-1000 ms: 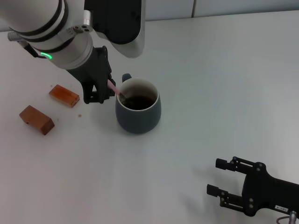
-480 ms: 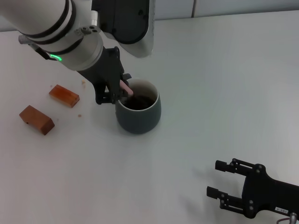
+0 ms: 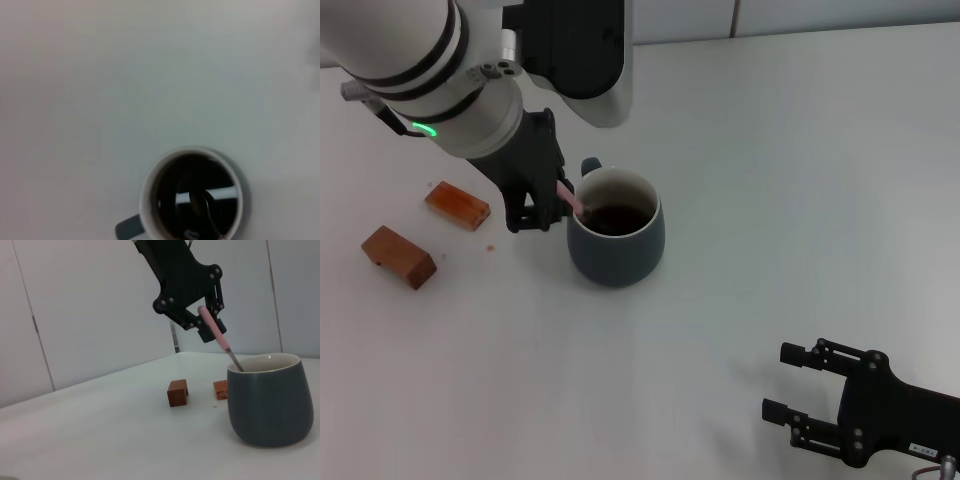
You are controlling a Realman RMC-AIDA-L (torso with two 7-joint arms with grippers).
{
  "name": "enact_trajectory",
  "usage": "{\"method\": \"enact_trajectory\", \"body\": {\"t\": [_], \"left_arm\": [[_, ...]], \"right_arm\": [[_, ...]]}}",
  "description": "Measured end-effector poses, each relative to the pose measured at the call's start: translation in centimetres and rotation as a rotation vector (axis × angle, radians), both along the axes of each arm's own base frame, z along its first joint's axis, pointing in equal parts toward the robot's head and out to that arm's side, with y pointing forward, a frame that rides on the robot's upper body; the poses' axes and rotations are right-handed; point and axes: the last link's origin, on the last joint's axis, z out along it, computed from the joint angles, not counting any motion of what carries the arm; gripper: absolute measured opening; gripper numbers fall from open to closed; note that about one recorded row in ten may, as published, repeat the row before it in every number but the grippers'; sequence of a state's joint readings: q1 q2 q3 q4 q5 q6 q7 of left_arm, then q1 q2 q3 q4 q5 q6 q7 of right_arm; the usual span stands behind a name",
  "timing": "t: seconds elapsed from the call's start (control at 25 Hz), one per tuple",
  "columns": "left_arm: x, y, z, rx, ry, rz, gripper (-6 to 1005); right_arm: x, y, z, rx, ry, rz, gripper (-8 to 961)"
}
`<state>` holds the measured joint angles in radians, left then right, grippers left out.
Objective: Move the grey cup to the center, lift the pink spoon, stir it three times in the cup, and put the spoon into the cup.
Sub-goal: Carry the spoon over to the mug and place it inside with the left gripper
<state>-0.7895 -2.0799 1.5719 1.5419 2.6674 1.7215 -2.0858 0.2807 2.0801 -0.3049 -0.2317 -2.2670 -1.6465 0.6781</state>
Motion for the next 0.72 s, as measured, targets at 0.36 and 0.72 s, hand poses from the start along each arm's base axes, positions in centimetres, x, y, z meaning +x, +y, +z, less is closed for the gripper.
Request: {"method": "enact_trajectory", "body": {"t": [0.36, 0.72], "left_arm": [[0.9, 0.4, -1.0, 0.006, -0.041, -0.047, 126], [0.0, 0.6, -0.4, 0.025, 0.005, -0.012, 126]], "right_arm": [[-0.1, 0.0, -0.1, -0.005, 0.007, 0.0, 704], [-0.1, -0.1, -0.1, -0.005, 0.009, -0.004, 704]]}}
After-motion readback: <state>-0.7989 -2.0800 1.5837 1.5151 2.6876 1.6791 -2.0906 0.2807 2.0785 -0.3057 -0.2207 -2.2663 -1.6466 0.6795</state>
